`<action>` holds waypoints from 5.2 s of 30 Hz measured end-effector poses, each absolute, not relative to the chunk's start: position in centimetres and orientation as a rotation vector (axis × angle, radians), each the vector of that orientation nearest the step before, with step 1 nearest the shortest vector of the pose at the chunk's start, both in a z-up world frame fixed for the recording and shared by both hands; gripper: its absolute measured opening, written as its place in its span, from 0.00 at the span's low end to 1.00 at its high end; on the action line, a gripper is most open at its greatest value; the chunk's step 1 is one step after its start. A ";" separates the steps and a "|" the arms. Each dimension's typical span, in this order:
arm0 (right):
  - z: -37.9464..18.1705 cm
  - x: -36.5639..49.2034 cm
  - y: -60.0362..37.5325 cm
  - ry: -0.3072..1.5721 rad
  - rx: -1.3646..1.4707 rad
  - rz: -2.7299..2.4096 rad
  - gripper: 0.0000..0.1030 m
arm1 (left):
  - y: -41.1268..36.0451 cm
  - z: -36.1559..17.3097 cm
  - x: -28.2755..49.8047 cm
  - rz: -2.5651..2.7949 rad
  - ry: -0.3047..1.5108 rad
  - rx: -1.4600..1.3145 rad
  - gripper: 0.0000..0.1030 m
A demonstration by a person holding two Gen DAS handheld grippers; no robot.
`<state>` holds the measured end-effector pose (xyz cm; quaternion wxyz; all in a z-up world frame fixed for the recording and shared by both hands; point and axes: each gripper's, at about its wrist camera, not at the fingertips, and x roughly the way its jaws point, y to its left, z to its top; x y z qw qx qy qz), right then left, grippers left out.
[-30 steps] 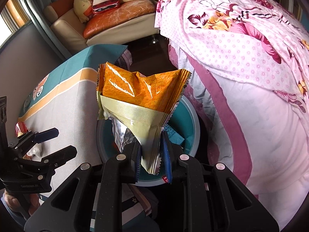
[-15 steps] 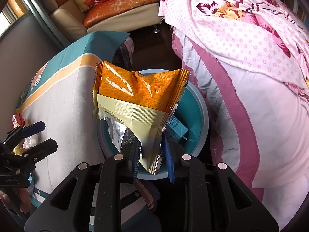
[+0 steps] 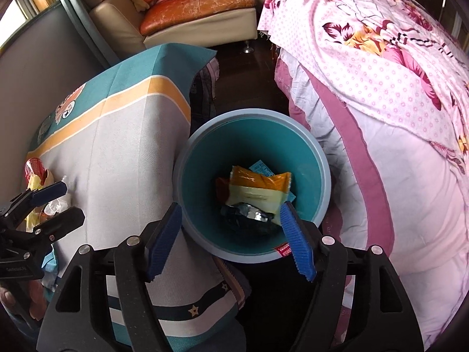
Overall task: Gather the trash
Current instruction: 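Carry both snack bags over the bin and open both tools to drop them, then grasp the crumpled white tissue with right tool while left tool grasps yellow-patterned napkin, then carry tissue and napkin over the teal bin and open both tools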
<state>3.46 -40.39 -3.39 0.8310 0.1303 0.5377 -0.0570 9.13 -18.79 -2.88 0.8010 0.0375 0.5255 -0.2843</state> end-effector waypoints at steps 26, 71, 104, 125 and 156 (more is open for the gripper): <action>-3.5 9.1 -18.7 1.235 0.045 0.194 0.71 | 4.8 -1.8 8.5 -0.318 1.051 -0.018 0.88; -5.1 8.4 -20.8 1.226 0.162 0.250 0.13 | 3.4 -3.4 7.6 -0.286 1.069 0.033 0.18; 0.4 3.2 -35.7 0.993 0.347 0.100 0.13 | -14.2 0.8 7.3 -0.525 1.030 0.080 0.11; -2.3 1.7 -44.2 0.996 0.441 -0.026 0.13 | -26.1 -3.1 8.0 -0.663 1.112 0.193 0.11; -4.0 3.4 -47.3 1.068 0.419 -0.113 0.14 | -29.9 -4.3 10.3 -0.628 1.079 0.225 0.89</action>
